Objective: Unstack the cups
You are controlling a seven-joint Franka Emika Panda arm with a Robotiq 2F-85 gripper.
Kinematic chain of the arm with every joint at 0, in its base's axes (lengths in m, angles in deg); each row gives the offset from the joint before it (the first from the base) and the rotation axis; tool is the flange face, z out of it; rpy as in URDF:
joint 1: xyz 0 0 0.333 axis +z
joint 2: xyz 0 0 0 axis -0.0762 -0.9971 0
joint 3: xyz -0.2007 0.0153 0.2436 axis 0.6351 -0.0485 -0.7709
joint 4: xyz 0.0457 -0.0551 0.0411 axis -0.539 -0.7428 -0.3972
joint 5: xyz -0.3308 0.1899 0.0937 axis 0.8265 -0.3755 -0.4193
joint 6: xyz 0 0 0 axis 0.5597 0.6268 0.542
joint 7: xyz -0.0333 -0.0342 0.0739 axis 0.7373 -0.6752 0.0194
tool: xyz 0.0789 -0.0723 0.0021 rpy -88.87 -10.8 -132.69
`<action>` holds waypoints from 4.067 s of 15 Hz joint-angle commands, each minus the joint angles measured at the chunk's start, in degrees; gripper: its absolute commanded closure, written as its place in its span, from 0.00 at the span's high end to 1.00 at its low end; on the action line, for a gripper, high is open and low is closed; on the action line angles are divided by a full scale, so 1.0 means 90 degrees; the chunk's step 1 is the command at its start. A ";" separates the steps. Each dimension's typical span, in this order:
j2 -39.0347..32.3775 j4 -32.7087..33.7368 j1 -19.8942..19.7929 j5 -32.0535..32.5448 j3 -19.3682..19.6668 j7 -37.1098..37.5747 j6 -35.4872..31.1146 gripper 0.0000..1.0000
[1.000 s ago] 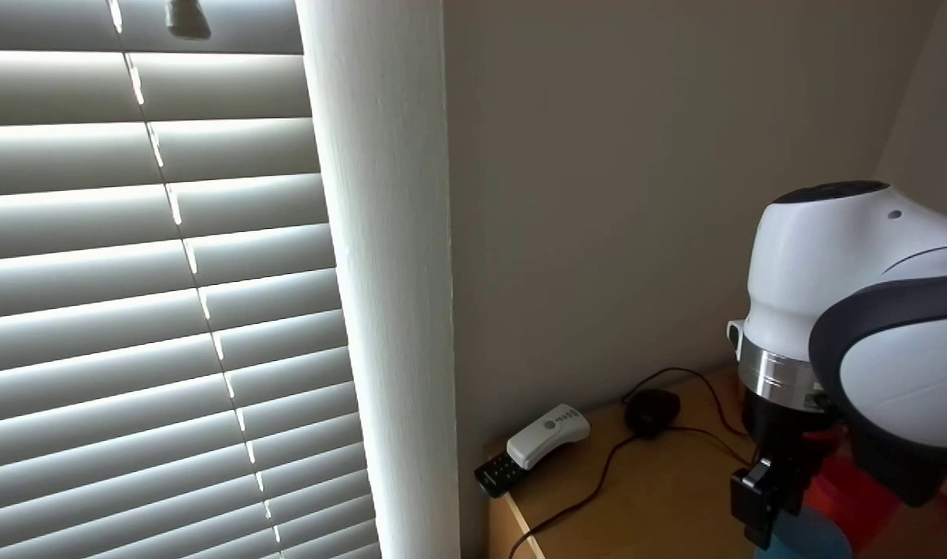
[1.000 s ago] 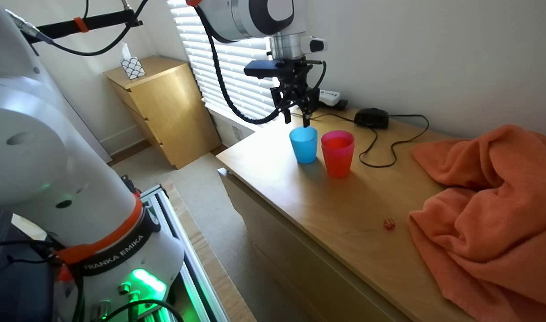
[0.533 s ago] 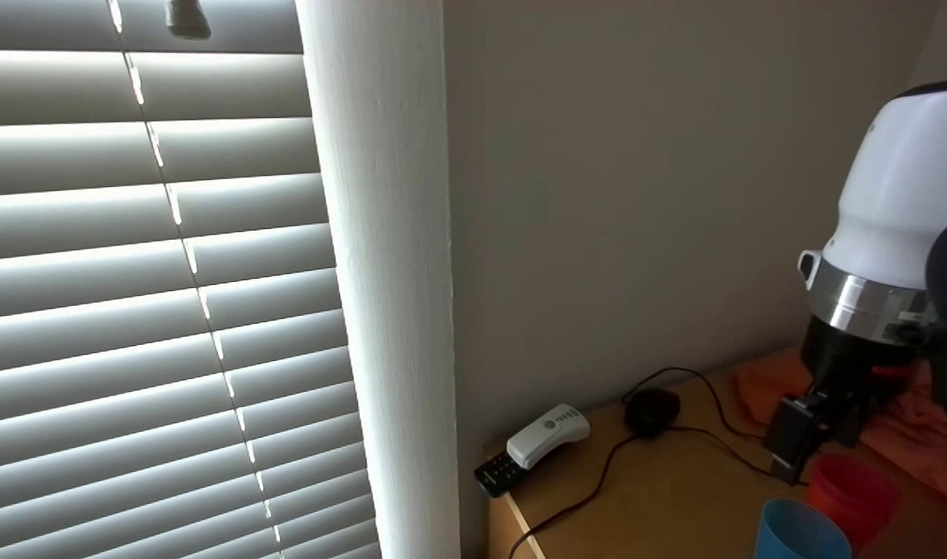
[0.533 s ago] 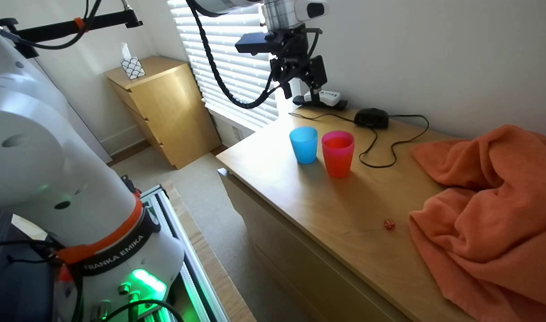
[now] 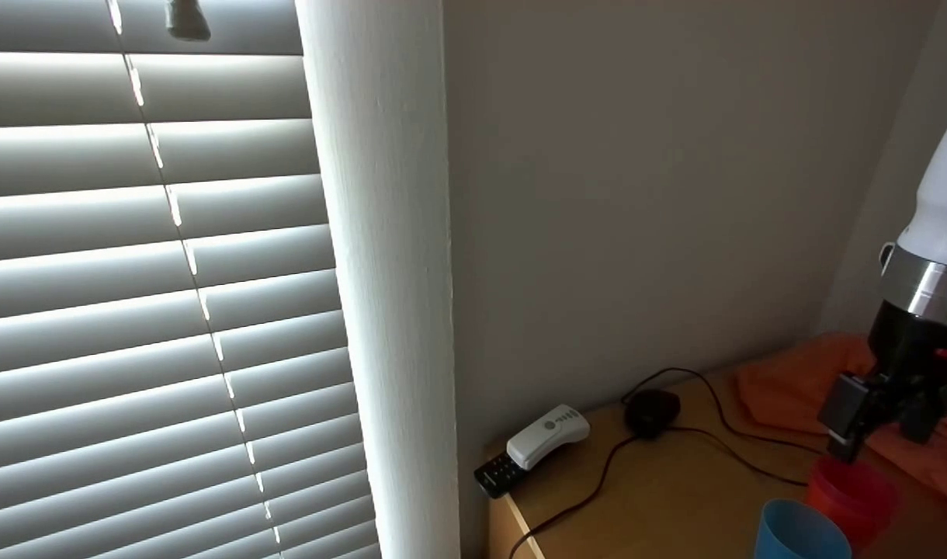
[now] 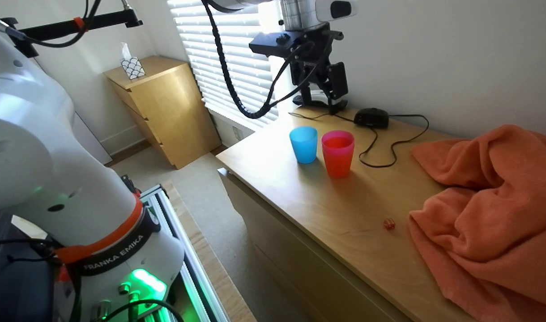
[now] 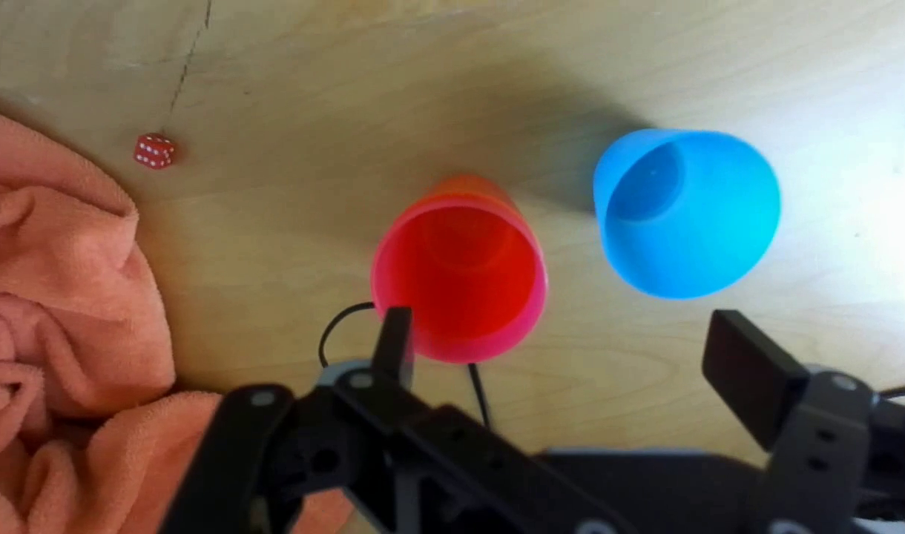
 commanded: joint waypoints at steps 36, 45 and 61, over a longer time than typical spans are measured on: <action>-0.1529 0.0759 -0.0050 -0.0922 0.0265 0.0014 -0.0287 0.00; -0.1409 0.0771 -0.0013 -0.0487 0.0326 0.0683 0.0128 0.01; -0.0824 0.0560 -0.0006 0.0210 0.0243 0.1241 0.0568 0.01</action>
